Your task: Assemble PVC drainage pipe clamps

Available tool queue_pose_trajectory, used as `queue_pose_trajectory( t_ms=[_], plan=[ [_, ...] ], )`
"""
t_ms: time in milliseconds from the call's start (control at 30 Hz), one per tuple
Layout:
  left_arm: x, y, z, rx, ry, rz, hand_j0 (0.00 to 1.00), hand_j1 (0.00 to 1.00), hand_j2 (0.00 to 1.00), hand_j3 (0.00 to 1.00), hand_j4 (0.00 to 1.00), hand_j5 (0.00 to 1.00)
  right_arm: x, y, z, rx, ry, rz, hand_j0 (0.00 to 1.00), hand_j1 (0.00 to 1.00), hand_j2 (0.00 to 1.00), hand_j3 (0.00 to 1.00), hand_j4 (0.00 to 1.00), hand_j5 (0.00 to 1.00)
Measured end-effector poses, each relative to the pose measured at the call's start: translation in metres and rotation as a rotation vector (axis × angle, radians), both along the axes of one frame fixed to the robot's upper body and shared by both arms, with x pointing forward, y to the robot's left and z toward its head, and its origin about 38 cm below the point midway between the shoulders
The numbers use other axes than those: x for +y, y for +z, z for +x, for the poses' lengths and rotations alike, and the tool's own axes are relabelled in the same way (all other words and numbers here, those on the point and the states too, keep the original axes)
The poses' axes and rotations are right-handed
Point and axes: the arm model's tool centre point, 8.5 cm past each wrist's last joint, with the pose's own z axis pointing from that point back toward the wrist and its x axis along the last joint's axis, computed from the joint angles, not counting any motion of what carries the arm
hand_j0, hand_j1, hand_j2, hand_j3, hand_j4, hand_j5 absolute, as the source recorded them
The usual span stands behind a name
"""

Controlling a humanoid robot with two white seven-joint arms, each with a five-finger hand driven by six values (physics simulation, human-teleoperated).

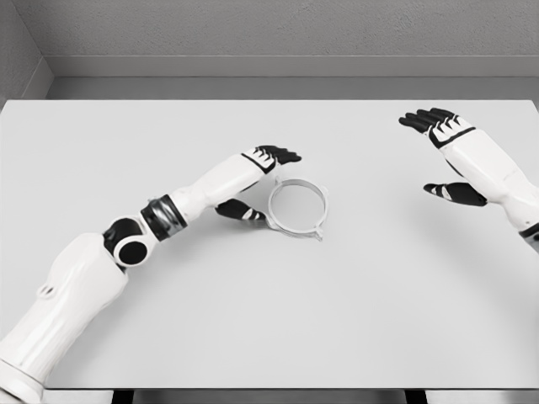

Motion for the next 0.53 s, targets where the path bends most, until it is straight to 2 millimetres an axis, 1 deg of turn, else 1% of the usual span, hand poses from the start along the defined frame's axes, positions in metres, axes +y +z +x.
queue_pose_trajectory(
  t_ms=[100, 167, 233, 300, 367, 433, 533],
  plan=[
    [0.03, 0.015, 0.013, -0.038, 0.036, 0.049, 1.0, 1.0, 1.0, 1.0, 1.0, 1.0, 0.0, 0.0, 0.0, 0.0, 0.0, 0.001, 1.0, 1.0, 1.0, 1.0, 1.0, 1.0],
    [0.056, 0.021, 0.017, -0.05, 0.073, 0.084, 1.0, 1.0, 1.0, 1.0, 1.0, 1.0, 0.0, 0.0, 0.0, 0.0, 0.0, 0.001, 1.0, 1.0, 1.0, 1.0, 1.0, 1.0],
    [0.096, 0.026, 0.019, -0.059, 0.131, 0.135, 1.0, 1.0, 1.0, 1.0, 1.0, 1.0, 0.0, 0.0, 0.0, 0.0, 0.0, 0.001, 1.0, 1.0, 1.0, 1.0, 1.0, 1.0],
    [0.136, 0.036, 0.024, -0.071, 0.206, 0.174, 1.0, 1.0, 1.0, 1.0, 1.0, 1.0, 0.0, 0.0, 0.0, 0.0, 0.0, 0.002, 1.0, 1.0, 1.0, 1.0, 1.0, 1.0],
    [0.166, 0.043, 0.027, -0.075, 0.262, 0.202, 1.0, 1.0, 1.0, 1.0, 1.0, 1.0, 0.0, 0.0, 0.0, 0.0, 0.0, 0.002, 1.0, 1.0, 1.0, 1.0, 1.0, 1.0],
    [0.185, 0.046, 0.027, -0.073, 0.3, 0.219, 1.0, 1.0, 1.0, 1.0, 1.0, 1.0, 0.0, 0.0, 0.0, 0.0, 0.0, 0.002, 1.0, 1.0, 1.0, 1.0, 1.0, 1.0],
    [0.199, 0.049, 0.027, -0.075, 0.327, 0.229, 1.0, 1.0, 1.0, 1.0, 1.0, 1.0, 0.0, -0.001, 0.0, 0.001, 0.0, 0.002, 1.0, 1.0, 1.0, 1.0, 1.0, 1.0]
  ],
)
